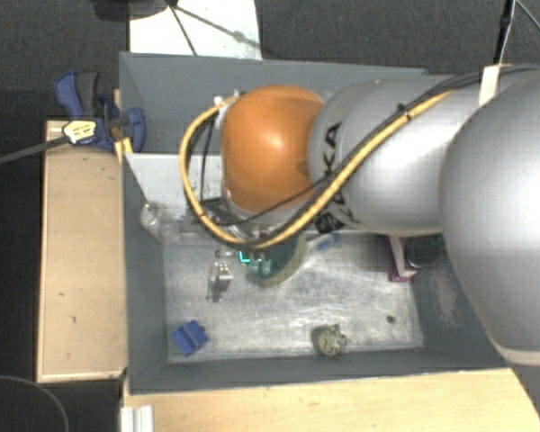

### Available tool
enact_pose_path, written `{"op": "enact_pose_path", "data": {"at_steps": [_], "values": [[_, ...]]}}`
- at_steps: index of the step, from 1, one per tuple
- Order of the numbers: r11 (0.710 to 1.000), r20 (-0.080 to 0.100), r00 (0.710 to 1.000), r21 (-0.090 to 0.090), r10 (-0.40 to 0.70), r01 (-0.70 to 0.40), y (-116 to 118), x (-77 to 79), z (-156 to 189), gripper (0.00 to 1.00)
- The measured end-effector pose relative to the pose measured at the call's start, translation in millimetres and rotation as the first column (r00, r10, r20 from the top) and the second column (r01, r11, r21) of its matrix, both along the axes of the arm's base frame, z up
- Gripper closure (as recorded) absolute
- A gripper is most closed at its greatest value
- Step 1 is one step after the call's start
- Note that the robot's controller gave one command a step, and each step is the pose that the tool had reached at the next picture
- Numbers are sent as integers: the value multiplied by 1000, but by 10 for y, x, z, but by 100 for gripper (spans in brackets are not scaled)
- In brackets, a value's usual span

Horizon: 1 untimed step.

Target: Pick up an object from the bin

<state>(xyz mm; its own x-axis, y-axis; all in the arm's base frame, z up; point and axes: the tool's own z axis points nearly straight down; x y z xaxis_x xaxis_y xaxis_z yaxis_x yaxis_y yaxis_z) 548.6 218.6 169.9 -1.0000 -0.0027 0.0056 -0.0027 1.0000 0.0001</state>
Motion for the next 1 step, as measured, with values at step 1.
{"op": "enact_pose_path", "data": {"at_steps": [1], "values": [[998,1,998,-3,58,-58,-1024,-231,-438,0]]}}
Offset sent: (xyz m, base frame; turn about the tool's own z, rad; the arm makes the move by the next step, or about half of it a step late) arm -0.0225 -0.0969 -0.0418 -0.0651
